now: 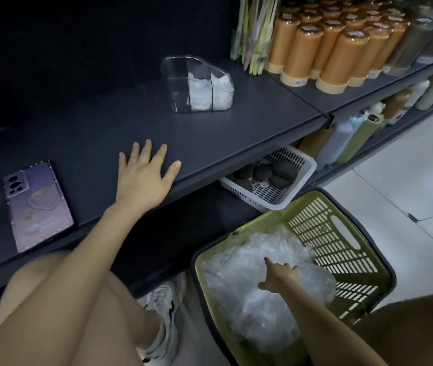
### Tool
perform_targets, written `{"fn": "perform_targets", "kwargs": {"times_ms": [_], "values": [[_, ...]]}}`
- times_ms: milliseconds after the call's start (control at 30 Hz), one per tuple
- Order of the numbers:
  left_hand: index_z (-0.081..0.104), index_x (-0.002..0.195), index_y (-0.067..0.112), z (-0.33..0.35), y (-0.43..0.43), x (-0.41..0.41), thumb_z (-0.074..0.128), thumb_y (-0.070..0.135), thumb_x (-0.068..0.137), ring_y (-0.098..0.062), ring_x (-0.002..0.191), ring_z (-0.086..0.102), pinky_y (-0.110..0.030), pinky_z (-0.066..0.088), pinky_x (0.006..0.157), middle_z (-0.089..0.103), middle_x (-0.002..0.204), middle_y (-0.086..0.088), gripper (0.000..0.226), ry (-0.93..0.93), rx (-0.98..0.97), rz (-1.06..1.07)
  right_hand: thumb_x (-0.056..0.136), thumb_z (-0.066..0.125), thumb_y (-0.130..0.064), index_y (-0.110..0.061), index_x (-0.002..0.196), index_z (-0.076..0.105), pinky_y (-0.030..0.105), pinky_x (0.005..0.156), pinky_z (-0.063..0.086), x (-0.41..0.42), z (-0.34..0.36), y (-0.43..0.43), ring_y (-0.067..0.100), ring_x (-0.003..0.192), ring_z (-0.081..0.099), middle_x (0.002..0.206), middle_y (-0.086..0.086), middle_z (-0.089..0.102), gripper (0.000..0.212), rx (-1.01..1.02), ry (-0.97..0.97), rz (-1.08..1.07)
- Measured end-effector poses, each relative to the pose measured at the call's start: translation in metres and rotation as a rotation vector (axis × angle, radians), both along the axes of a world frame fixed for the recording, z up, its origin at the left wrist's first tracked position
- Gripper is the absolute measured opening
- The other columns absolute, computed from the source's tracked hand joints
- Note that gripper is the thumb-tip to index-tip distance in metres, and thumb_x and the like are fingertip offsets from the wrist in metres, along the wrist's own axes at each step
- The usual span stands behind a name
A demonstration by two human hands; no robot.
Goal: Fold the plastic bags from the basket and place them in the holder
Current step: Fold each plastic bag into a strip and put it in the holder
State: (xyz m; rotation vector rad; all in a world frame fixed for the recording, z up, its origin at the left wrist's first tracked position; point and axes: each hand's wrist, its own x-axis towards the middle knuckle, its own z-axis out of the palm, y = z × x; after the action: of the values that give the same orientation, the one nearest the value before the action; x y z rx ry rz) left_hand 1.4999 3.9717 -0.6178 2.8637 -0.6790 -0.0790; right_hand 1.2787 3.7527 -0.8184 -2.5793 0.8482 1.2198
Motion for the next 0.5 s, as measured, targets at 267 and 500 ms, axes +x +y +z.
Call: {"fn": "perform_targets", "kwargs": {"times_ms": [267, 500], "values": [[0.022, 0.153, 0.023, -0.002, -0.002, 0.0, 0.019, 0.056, 0.099, -0.031, 0.148, 0.005, -0.05, 0.002, 0.119, 0.012, 0.161, -0.011, 0.064, -0.039, 0.064, 0.006, 0.095, 0.054, -0.033, -0.018, 0.142, 0.039, 0.052, 0.115, 0.011, -0.037, -0.024, 0.003, 0.026, 0.123, 0.052, 0.129, 0.004, 0.059, 0.051, 0.001, 0.211, 0.2], [0.026, 0.151, 0.022, 0.0, -0.003, 0.001, 0.023, 0.055, 0.099, -0.031, 0.147, 0.009, -0.051, 0.004, 0.118, 0.017, 0.16, -0.012, 0.062, -0.052, 0.048, 0.012, 0.095, 0.05, -0.038, -0.023, 0.108, 0.065, 0.049, 0.115, 0.016, -0.015, 0.026, -0.014, 0.019, 0.11, 0.058, 0.113, -0.002, 0.066, 0.024, -0.012, -0.122, 0.128]]}}
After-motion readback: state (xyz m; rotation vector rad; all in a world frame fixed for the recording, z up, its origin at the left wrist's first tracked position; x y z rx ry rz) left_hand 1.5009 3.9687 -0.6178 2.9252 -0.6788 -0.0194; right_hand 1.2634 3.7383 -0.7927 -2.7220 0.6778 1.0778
